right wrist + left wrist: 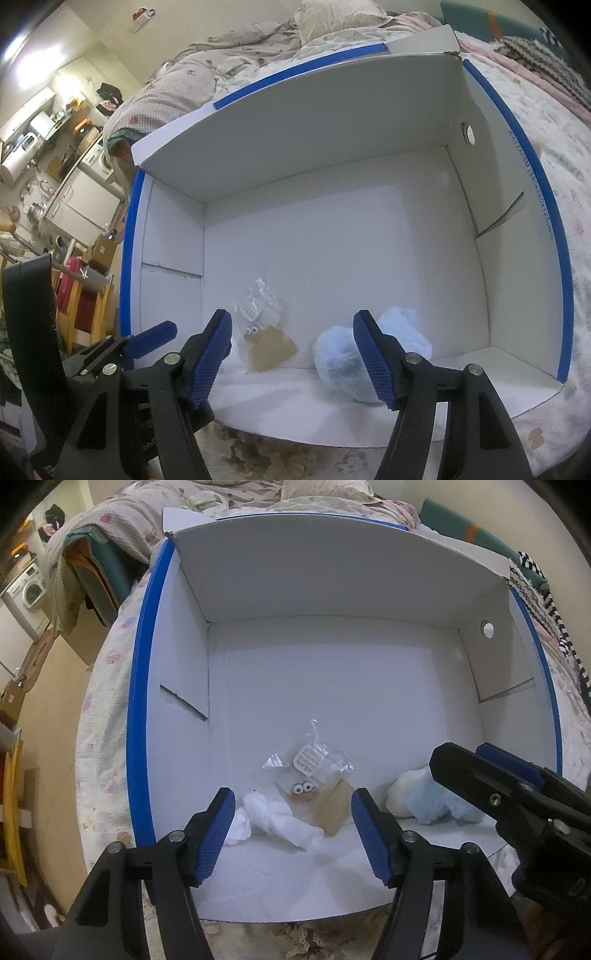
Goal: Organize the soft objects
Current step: 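Open both tools to release the tan piece and white plush in the box, then grasp the beige lace scrunchie with the left tool while the right tool grasps the cream lace scrunchie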
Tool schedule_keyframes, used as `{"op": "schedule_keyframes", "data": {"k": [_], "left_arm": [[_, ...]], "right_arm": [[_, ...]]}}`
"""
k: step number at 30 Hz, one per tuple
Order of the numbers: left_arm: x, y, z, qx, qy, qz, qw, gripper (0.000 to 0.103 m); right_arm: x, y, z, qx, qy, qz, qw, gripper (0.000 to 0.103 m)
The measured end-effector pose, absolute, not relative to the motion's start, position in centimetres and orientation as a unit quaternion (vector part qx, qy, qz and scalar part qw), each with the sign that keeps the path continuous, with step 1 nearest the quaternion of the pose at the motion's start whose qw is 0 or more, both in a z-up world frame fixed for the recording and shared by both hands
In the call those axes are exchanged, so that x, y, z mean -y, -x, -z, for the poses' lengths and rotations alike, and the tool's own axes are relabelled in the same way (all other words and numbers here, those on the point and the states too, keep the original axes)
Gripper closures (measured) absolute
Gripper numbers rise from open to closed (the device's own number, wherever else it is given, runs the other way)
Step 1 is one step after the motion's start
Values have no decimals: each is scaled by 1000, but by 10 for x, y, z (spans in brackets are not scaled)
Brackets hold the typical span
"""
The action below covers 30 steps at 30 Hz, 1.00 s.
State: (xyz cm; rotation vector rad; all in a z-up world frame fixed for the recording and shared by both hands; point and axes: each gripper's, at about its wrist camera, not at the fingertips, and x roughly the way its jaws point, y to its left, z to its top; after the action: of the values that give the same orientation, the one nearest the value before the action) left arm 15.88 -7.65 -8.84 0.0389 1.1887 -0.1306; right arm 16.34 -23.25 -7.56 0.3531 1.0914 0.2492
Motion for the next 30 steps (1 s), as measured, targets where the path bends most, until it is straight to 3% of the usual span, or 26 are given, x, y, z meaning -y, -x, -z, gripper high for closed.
{"op": "schedule_keyframes", "data": {"k": [18, 30], "left_arm": [[72, -152, 73, -536, -18, 56, 842, 41], [29, -114, 45, -514, 21, 49, 856, 40]], "right_arm": [[238, -159, 70, -507, -159, -108, 840, 31], [261, -119, 54, -492, -174, -91, 848, 31]]}}
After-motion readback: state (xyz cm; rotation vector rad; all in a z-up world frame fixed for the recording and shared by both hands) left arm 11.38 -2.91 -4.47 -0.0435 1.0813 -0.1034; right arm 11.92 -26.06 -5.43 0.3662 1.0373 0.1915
